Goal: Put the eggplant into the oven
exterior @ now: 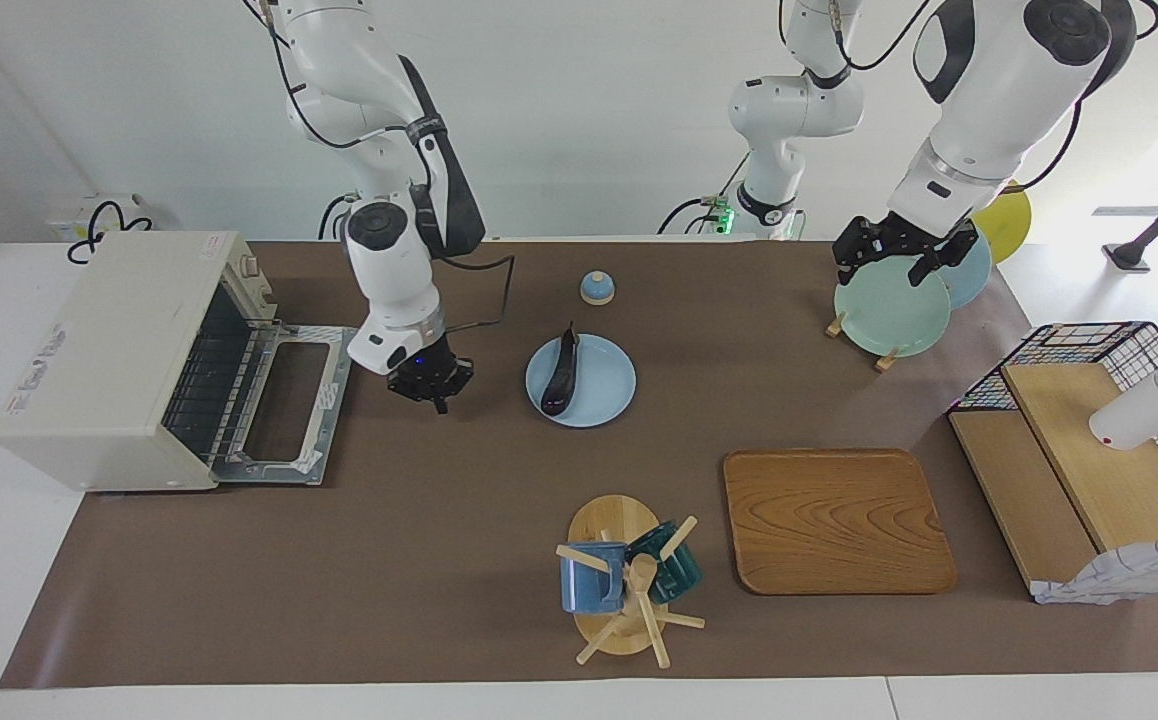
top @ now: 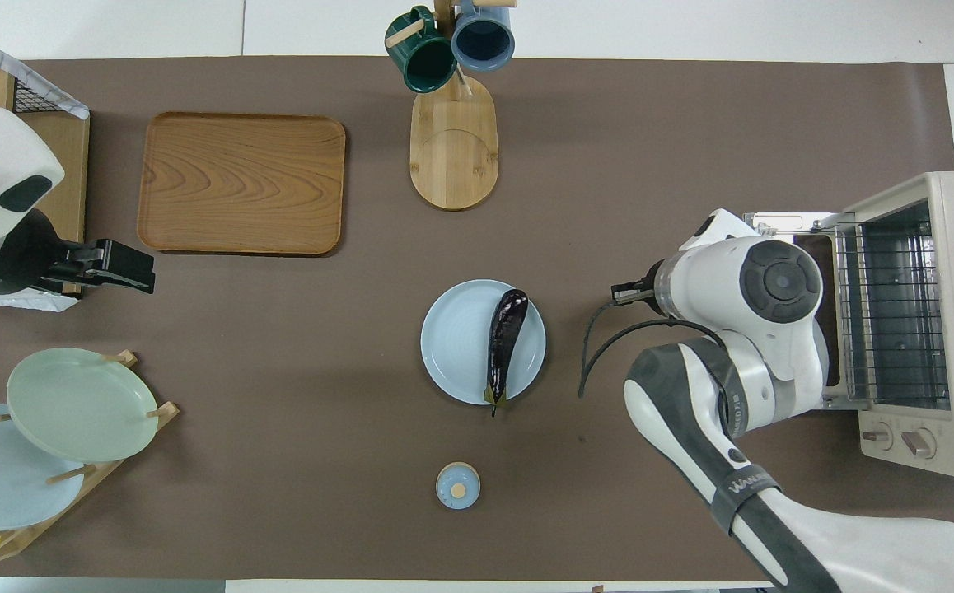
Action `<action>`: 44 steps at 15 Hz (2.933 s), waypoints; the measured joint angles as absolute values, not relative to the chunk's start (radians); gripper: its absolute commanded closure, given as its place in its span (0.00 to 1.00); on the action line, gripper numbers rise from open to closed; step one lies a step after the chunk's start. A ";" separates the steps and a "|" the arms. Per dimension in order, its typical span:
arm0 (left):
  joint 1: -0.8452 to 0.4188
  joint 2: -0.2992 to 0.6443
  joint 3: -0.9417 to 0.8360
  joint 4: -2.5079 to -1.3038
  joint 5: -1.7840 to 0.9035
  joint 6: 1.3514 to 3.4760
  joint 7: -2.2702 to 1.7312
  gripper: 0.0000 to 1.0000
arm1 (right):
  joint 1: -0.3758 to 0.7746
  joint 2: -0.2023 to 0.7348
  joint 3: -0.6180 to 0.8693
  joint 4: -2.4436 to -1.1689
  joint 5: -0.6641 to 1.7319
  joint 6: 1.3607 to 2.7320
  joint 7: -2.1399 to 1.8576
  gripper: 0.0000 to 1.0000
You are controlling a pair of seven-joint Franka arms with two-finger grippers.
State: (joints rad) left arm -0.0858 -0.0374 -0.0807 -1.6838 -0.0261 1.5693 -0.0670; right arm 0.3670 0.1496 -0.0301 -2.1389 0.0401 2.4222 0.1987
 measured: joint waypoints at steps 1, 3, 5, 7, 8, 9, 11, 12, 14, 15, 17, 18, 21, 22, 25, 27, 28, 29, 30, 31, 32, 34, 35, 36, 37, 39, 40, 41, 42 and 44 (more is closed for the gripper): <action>-0.086 -0.037 -0.081 -1.684 -0.026 1.569 -0.067 0.00 | 0.391 0.158 -0.030 -2.095 0.040 2.388 0.232 0.67; -0.086 -0.037 -0.081 -1.684 -0.026 1.569 -0.067 0.00 | 0.449 0.189 -0.031 -1.984 0.040 2.294 0.308 0.65; -0.086 -0.037 -0.081 -1.684 -0.026 1.569 -0.067 0.00 | 0.529 0.261 -0.031 -1.820 0.039 2.182 0.435 0.64; -0.086 -0.037 -0.081 -1.684 -0.026 1.568 -0.067 0.00 | 0.621 0.362 -0.031 -1.665 0.015 2.123 0.567 0.53; -0.086 -0.037 -0.081 -1.684 -0.026 1.568 -0.067 0.00 | 0.663 0.410 -0.031 -1.616 -0.003 2.117 0.627 0.53; -0.086 -0.037 -0.080 -1.684 -0.026 1.568 -0.067 0.00 | 0.697 0.451 -0.031 -1.586 -0.014 2.119 0.679 0.53; -0.085 -0.037 -0.079 -1.684 -0.026 1.569 -0.067 0.00 | 0.745 0.507 -0.032 -1.562 -0.022 2.169 0.751 0.54; -0.083 -0.037 -0.078 -1.684 -0.026 1.569 -0.067 0.00 | 0.758 0.520 -0.032 -1.562 -0.022 2.190 0.766 0.54; -0.079 -0.037 -0.074 -1.684 -0.026 1.569 -0.067 0.00 | 0.764 0.530 -0.033 -1.574 -0.022 2.207 0.775 0.55; -0.076 -0.037 -0.074 -1.684 -0.026 1.569 -0.067 0.00 | 0.763 0.530 -0.034 -1.586 -0.022 2.219 0.775 0.55; -0.073 -0.037 -0.074 -1.684 -0.026 1.569 -0.067 0.00 | 0.764 0.526 -0.033 -1.626 -0.022 2.259 0.775 0.56; -0.073 -0.037 -0.074 -1.684 -0.026 1.569 -0.067 0.00 | 0.764 0.523 -0.031 -1.648 -0.022 2.272 0.775 0.56; -0.073 -0.037 -0.074 -1.684 -0.026 1.569 -0.067 0.00 | 0.765 0.514 -0.024 -1.693 -0.022 2.300 0.775 0.57; -0.073 -0.037 -0.074 -1.684 -0.026 1.569 -0.067 0.00 | 0.765 0.510 -0.021 -1.705 -0.022 2.305 0.775 0.57; -0.073 -0.038 -0.074 -1.683 -0.026 1.569 -0.067 0.00 | 0.765 0.494 -0.013 -1.762 -0.022 2.369 0.775 0.67; -0.073 -0.038 -0.074 -1.683 -0.026 1.569 -0.067 0.00 | 0.766 0.487 -0.008 -1.787 -0.022 2.383 0.775 1.00; -0.073 -0.038 -0.074 -1.683 -0.026 1.569 -0.067 0.00 | 0.766 0.482 -0.008 -1.791 -0.022 2.384 0.775 1.00; -0.073 -0.038 -0.074 -1.683 -0.026 1.569 -0.067 0.00 | 0.766 0.479 -0.008 -1.794 -0.022 2.383 0.775 1.00; -0.073 -0.038 -0.074 -1.683 -0.026 1.569 -0.067 0.00 | 0.766 0.476 -0.008 -1.794 -0.022 2.379 0.775 1.00; -0.073 -0.038 -0.074 -1.683 -0.026 1.569 -0.067 0.00 | 0.766 0.466 -0.008 -1.789 -0.023 2.358 0.775 1.00; -0.073 -0.038 -0.074 -1.683 -0.026 1.569 -0.067 0.00 | 0.766 0.456 -0.008 -1.776 -0.027 2.316 0.775 1.00; -0.073 -0.038 -0.074 -1.683 -0.026 1.569 -0.067 0.00 | 0.764 0.447 -0.008 -1.715 -0.061 2.178 0.775 1.00; -0.073 -0.038 -0.074 -1.683 -0.026 1.569 -0.067 0.00 | 0.759 0.446 -0.009 -1.668 -0.071 2.093 0.775 1.00; -0.073 -0.038 -0.074 -1.683 -0.026 1.569 -0.067 0.00 | 0.749 0.446 -0.010 -1.623 -0.078 2.013 0.775 1.00; -0.073 -0.038 -0.074 -1.683 -0.026 1.569 -0.067 0.00 | 0.733 0.446 -0.011 -1.585 -0.090 1.946 0.773 1.00; -0.073 -0.038 -0.074 -1.683 -0.026 1.569 -0.067 0.00 | 0.691 0.443 -0.012 -1.548 -0.142 1.851 0.739 1.00; -0.073 -0.038 -0.074 -1.683 -0.026 1.569 -0.067 0.00 | 0.666 0.440 -0.013 -1.542 -0.163 1.813 0.707 1.00; -0.073 -0.038 -0.074 -1.683 -0.026 1.569 -0.067 0.00 | 0.642 0.434 -0.015 -1.540 -0.176 1.781 0.674 1.00; -0.073 -0.038 -0.074 -1.683 -0.026 1.569 -0.067 0.00 | 0.615 0.423 -0.016 -1.540 -0.183 1.750 0.644 1.00; -0.073 -0.038 -0.074 -1.683 -0.026 1.569 -0.067 0.00 | 0.544 0.390 -0.019 -1.557 -0.184 1.706 0.571 1.00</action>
